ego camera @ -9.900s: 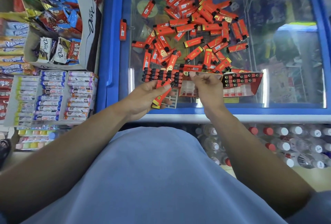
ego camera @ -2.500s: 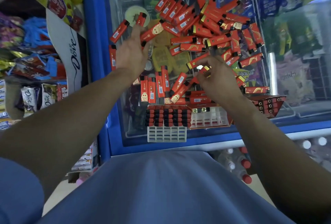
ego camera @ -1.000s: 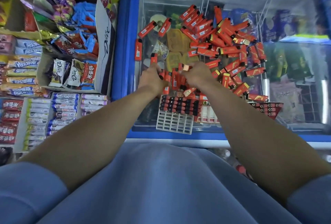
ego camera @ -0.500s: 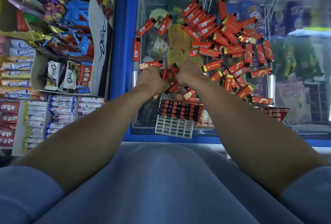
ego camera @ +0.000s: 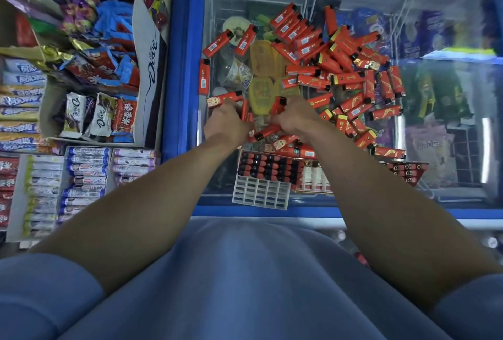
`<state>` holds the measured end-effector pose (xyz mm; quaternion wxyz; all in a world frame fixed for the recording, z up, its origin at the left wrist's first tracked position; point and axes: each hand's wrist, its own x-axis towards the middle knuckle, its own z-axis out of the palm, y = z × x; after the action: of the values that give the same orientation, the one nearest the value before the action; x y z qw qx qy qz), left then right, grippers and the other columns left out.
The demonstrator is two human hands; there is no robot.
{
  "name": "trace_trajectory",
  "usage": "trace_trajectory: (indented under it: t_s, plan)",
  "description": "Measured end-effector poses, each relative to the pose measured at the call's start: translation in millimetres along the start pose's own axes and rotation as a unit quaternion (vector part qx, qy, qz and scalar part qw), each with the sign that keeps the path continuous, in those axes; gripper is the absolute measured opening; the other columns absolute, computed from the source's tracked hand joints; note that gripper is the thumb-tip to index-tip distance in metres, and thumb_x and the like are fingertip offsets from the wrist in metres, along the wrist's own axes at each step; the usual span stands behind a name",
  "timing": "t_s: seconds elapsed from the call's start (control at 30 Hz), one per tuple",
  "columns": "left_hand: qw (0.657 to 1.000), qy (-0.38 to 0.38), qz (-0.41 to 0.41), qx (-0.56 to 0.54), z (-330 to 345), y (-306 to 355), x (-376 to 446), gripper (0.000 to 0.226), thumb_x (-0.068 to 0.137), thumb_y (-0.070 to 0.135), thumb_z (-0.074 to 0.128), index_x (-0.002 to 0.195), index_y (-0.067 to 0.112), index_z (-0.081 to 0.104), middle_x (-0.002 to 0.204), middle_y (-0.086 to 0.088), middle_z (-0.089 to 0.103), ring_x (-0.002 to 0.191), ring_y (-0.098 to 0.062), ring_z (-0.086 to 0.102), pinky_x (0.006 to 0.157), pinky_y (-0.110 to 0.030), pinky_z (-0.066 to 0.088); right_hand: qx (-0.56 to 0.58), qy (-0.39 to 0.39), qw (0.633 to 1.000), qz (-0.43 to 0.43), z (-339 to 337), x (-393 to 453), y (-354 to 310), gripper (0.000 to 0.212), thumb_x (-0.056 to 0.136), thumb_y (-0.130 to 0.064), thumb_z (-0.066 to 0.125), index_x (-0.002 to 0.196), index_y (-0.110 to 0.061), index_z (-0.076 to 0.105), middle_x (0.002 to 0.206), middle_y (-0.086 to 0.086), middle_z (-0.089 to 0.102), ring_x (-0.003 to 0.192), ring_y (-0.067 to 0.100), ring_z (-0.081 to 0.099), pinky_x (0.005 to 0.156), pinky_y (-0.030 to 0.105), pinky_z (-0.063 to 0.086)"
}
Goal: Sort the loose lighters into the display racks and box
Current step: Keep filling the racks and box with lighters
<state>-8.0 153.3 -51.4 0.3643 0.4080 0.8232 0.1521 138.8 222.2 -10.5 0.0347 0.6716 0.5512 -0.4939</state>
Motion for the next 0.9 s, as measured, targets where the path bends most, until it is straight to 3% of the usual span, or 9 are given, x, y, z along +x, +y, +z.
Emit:
trace_trajectory:
  t_s: [0.13,0.2,0.3,0.43,0.57,0.67,0.73,0.8,0.9]
  plan:
    - [0.998,-0.019,0.010,0.065,1.6,8.2,3.7,0.036,0.081,0.042,0.081,0.105,0.017,0.068,0.093,-0.002,0.070,0.082,-0.023,0.071,0.075,-0.042,0.062,0.204,-0.023,0.979,0.010,-30.5,-23.7,14.0,0.032,0.088,-0.013,0.078,0.112,-0.003,0.060,0.105,0.015,0.074,0.087,0.027,0.075,0.082,0.044,0.063]
    - [0.997,-0.034,0.009,0.067,0.2,9.9,3.3,0.036,0.079,0.044,0.083,0.098,0.017,0.069,0.089,-0.002,0.070,0.079,-0.021,0.070,0.073,-0.039,0.062,0.334,-0.063,0.940,0.013,-42.8,-42.7,18.7,0.036,0.090,-0.013,0.074,0.116,0.006,0.057,0.103,0.017,0.074,0.079,0.021,0.072,0.076,0.031,0.061]
    - [0.997,-0.034,0.018,0.067,0.3,7.4,1.2,0.037,0.077,0.048,0.084,0.093,0.018,0.069,0.087,-0.002,0.070,0.075,-0.019,0.069,0.071,-0.036,0.062,0.450,-0.114,0.886,0.015,-53.2,-72.1,28.5,0.028,0.090,-0.020,0.071,0.105,0.003,0.063,0.093,0.013,0.072,0.066,0.009,0.065,0.059,0.017,0.052]
    - [0.997,-0.016,0.040,0.071,-3.2,4.3,-9.4,0.035,0.082,0.051,0.078,0.093,0.019,0.067,0.084,-0.001,0.068,0.072,-0.017,0.065,0.061,-0.028,0.051,0.520,-0.133,0.843,0.029,-54.1,-98.4,50.0,0.033,0.084,-0.027,0.074,0.101,-0.004,0.058,0.084,0.007,0.069,0.068,0.012,0.062,0.053,0.018,0.049]
    - [0.995,-0.030,-0.015,-0.090,-17.0,0.8,-17.7,0.019,0.080,0.033,0.080,0.084,0.022,0.065,0.082,0.002,0.067,0.074,-0.012,0.064,0.058,-0.025,0.047,0.500,-0.114,0.859,0.009,-53.3,-121.7,66.2,0.019,0.091,-0.019,0.069,0.104,-0.010,0.059,0.085,0.004,0.069,0.072,0.012,0.063,0.047,0.020,0.042]
    - [0.941,-0.047,-0.105,-0.317,-35.5,-4.9,-23.3,0.015,0.076,0.019,0.079,0.086,0.016,0.068,0.086,-0.004,0.073,0.065,-0.016,0.070,0.060,-0.028,0.055,0.426,-0.100,0.899,-0.024,-52.3,-142.0,71.8,0.013,0.097,-0.016,0.064,0.109,-0.014,0.059,0.084,0.006,0.071,0.071,0.014,0.068,0.051,0.020,0.039]
    - [0.877,-0.104,-0.156,-0.442,-51.3,-9.2,-33.3,0.014,0.078,0.020,0.076,0.087,0.016,0.067,0.085,-0.007,0.070,0.054,-0.016,0.065,0.054,-0.026,0.052,0.403,-0.096,0.909,-0.054,-46.5,-156.5,70.0,0.014,0.101,-0.015,0.058,0.115,-0.013,0.056,0.091,0.013,0.071,0.063,0.012,0.068,0.047,0.019,0.043]
    - [0.839,-0.156,-0.168,-0.493,-61.9,-17.3,-45.7,0.008,0.085,0.023,0.070,0.078,0.020,0.070,0.076,-0.002,0.065,0.051,-0.013,0.057,0.047,-0.022,0.044,0.388,-0.079,0.916,-0.069,-38.2,-171.7,65.6,0.017,0.106,-0.012,0.049,0.121,-0.008,0.055,0.094,0.018,0.070,0.049,0.004,0.062,0.042,0.016,0.045]
    - [0.759,-0.227,-0.157,-0.590,-65.0,-31.7,-69.0,0.013,0.088,0.022,0.066,0.075,0.018,0.068,0.073,0.001,0.058,0.062,-0.012,0.052,0.045,-0.020,0.042,0.303,-0.030,0.946,-0.111,-25.9,-178.9,69.2,0.022,0.106,-0.013,0.050,0.122,-0.001,0.061,0.081,0.000,0.073,0.046,-0.004,0.057,0.046,0.007,0.041]
